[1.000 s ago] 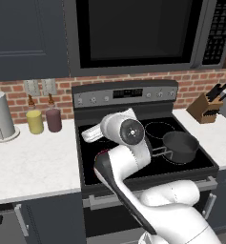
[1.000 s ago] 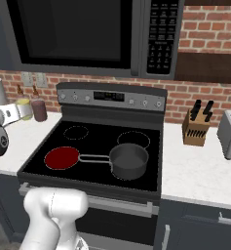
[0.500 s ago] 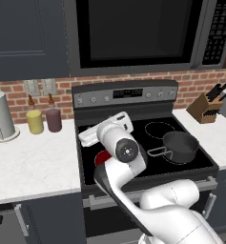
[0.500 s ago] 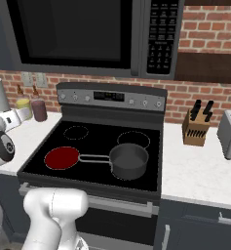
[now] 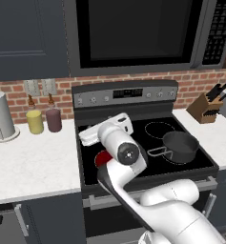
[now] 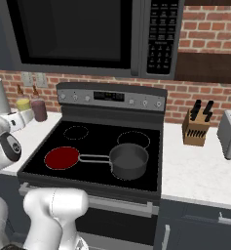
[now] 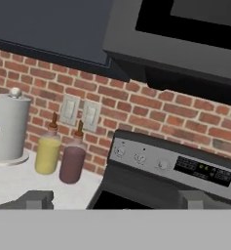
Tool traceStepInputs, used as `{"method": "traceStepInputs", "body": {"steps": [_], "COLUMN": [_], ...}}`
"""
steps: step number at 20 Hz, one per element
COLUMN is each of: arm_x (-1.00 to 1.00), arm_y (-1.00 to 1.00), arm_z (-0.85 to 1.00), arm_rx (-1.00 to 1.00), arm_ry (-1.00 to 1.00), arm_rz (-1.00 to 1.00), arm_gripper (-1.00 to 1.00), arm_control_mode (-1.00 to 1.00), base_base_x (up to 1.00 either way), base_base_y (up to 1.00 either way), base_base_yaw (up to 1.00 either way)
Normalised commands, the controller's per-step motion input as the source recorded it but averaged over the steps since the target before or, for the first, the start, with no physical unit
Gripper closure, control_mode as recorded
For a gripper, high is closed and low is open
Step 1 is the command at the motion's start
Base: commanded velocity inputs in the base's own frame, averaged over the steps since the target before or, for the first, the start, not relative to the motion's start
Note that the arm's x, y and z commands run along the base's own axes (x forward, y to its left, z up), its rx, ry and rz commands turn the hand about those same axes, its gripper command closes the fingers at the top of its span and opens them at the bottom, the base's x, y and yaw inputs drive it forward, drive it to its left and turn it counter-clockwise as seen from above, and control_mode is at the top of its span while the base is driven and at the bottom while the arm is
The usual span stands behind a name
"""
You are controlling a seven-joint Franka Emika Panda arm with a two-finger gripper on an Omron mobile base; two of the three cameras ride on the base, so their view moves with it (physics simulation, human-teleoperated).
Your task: Turn off the front left burner of the stove.
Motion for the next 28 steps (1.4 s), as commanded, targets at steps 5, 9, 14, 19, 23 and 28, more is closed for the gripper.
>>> {"method": "traceStepInputs", "body": {"steps": [5, 9, 14, 19, 23, 28], "arm_x": [0.43, 0.45, 0.43, 0.45, 0.51, 0.54], "arm_y": [0.00, 0.00, 0.02, 0.03, 0.03, 0.12], "arm_z": [0.00, 0.00, -0.01, -0.06, -0.13, -0.19], "arm_rx": [0.01, 0.00, 0.00, 0.00, 0.00, 0.01], "arm_ry": [0.00, 0.00, 0.00, 0.00, 0.00, -0.04], "arm_rz": [0.00, 0.00, 0.00, 0.00, 0.00, 0.00], "arm_gripper": [-1.00, -1.00, -1.00, -1.00, -1.00, -1.00], "arm_control_mode": [-1.00, -1.00, -1.00, -1.00, -1.00, -1.00], "base_base_x": [0.00, 0.00, 0.00, 0.00, 0.00, 0.00], "base_base_y": [0.00, 0.00, 0.00, 0.00, 0.00, 0.00], "base_base_yaw": [0.00, 0.00, 0.00, 0.00, 0.00, 0.00]}}
